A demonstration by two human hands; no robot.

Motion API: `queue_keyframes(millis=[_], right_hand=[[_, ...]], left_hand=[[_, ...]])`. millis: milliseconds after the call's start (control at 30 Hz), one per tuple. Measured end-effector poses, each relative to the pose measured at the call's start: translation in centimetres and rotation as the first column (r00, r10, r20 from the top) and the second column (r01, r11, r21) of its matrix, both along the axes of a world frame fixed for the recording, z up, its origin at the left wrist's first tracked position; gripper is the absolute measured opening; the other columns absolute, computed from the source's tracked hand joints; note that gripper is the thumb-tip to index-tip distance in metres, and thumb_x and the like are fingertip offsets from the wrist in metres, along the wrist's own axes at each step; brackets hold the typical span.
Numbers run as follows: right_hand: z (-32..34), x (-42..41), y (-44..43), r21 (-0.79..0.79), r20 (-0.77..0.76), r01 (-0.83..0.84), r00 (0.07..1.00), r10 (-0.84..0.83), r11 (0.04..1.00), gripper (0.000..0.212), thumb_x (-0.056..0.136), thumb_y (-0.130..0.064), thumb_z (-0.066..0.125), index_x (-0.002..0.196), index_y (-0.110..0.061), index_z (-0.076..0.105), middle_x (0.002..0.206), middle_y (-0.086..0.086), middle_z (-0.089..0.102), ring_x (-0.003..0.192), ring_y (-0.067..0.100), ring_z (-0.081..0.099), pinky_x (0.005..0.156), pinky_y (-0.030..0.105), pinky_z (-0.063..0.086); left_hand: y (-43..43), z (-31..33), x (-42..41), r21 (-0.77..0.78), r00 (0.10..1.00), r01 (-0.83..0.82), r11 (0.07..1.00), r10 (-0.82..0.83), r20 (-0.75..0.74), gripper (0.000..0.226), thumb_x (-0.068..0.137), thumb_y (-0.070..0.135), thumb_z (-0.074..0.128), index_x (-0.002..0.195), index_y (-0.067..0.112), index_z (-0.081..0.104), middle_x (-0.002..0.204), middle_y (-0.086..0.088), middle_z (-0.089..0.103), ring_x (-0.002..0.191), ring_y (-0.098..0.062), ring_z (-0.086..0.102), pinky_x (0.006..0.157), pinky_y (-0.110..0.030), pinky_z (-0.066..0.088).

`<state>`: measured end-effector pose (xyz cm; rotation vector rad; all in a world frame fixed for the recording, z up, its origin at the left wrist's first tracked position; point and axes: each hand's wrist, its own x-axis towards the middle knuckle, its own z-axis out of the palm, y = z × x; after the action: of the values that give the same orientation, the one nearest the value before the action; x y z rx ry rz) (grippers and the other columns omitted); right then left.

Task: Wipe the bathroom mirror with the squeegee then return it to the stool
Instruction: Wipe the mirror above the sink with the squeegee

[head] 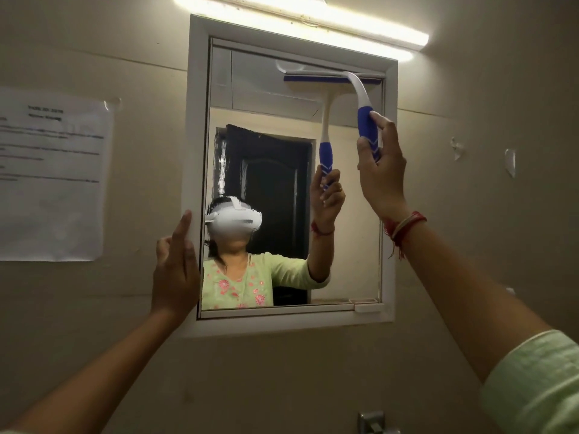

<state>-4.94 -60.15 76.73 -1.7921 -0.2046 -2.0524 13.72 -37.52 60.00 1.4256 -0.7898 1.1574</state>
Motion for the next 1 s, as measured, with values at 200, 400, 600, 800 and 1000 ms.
queue_keyframes(millis=[200,400,600,800,1000], right_hand=[[-1.7,0.7,0.0,0.024,0.02,-0.03,0.999,0.03,0.999,0.036,0.094,-0.016,0.05,0.128,-0.009,0.044,0.124,0.01,0.055,0.098,0.006,0.054,0.079,0.005,0.045],[-4.0,0.5,0.2,0.027,0.0,-0.025,1.0,0.025,0.999,0.037,0.094,-0.016,0.049,0.13,-0.009,0.043,0.124,0.014,0.055,0.097,0.014,0.057,0.08,0.013,0.048],[-1.7,0.2,0.3,0.023,-0.017,-0.008,1.0,0.009,1.0,0.038,0.094,-0.016,0.049,0.131,-0.008,0.042,0.125,0.014,0.054,0.1,0.017,0.058,0.08,0.01,0.046],[-6.5,0.6,-0.3,0.044,0.0,-0.026,1.0,0.026,0.999,0.038,0.094,-0.016,0.05,0.13,-0.01,0.043,0.115,-0.005,0.053,0.085,-0.007,0.057,0.074,0.002,0.044],[-7.1,0.7,-0.4,0.045,0.002,-0.011,1.0,0.011,0.999,0.038,0.094,-0.017,0.05,0.131,-0.012,0.043,0.116,0.0,0.056,0.084,-0.008,0.057,0.076,0.002,0.045]], left_hand=[[0.1,0.0,0.0,0.011,1.0,-0.009,1.0,0.009,0.0,0.046,0.099,0.029,0.027,0.144,0.039,0.026,0.106,-0.011,0.043,0.063,-0.004,0.034,0.068,-0.029,0.034],[0.0,0.0,-0.1,0.017,1.0,-0.006,1.0,0.006,-0.014,0.045,0.102,0.026,0.029,0.144,0.039,0.025,0.109,-0.017,0.044,0.062,-0.003,0.037,0.066,-0.029,0.033],[0.1,0.1,-0.2,0.018,1.0,-0.004,1.0,0.004,-0.025,0.045,0.102,0.023,0.029,0.145,0.037,0.026,0.11,-0.018,0.044,0.063,-0.006,0.037,0.067,-0.03,0.033],[0.0,0.1,-0.4,0.019,0.999,0.001,1.0,-0.001,-0.041,0.046,0.101,0.022,0.03,0.145,0.036,0.026,0.112,-0.019,0.045,0.062,-0.002,0.035,0.064,-0.029,0.032],[0.0,0.2,-0.4,0.03,0.999,-0.004,1.0,0.005,-0.035,0.046,0.102,0.019,0.03,0.146,0.032,0.027,0.118,-0.022,0.047,0.065,0.0,0.03,0.064,-0.025,0.03]])
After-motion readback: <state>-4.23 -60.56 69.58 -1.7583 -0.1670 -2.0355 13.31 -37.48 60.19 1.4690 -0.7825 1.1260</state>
